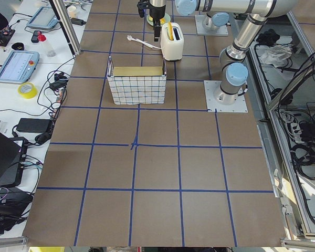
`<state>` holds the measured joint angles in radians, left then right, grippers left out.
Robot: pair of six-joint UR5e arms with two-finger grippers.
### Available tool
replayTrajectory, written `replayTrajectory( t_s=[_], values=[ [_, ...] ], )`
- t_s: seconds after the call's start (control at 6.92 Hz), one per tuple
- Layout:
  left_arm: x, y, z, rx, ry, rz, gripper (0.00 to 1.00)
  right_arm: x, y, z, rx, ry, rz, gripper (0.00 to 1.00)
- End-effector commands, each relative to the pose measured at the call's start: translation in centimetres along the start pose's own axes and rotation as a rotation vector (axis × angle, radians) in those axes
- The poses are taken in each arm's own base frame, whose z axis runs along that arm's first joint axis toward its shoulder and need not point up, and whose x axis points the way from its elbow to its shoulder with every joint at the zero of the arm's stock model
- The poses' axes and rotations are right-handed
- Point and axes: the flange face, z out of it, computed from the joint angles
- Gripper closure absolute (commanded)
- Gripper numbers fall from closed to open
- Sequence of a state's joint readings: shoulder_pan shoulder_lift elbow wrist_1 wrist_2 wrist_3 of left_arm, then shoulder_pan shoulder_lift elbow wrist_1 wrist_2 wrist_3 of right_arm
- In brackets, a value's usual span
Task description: Press toaster with right arm
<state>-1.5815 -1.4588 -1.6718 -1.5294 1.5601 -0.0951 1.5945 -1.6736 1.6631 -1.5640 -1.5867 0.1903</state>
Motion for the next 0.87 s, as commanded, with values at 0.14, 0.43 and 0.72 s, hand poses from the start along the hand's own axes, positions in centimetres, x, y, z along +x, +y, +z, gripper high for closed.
replayTrajectory(
  t_s=[0.14, 0.43, 0.72],
  values=[
    [0.00, 0.00, 0.01, 0.000, 0.000, 0.000, 0.00, -0.05, -0.08, -0.35, 0.010, -0.002, -0.001, 0.00],
    [0.00, 0.00, 0.01, 0.000, 0.000, 0.000, 0.00, -0.06, -0.20, -0.48, 0.022, -0.003, -0.005, 0.00],
    [0.00, 0.00, 0.01, 0.000, 0.000, 0.000, 0.00, -0.17, -0.18, -1.02, 0.034, -0.004, -0.006, 0.00]
  ],
)
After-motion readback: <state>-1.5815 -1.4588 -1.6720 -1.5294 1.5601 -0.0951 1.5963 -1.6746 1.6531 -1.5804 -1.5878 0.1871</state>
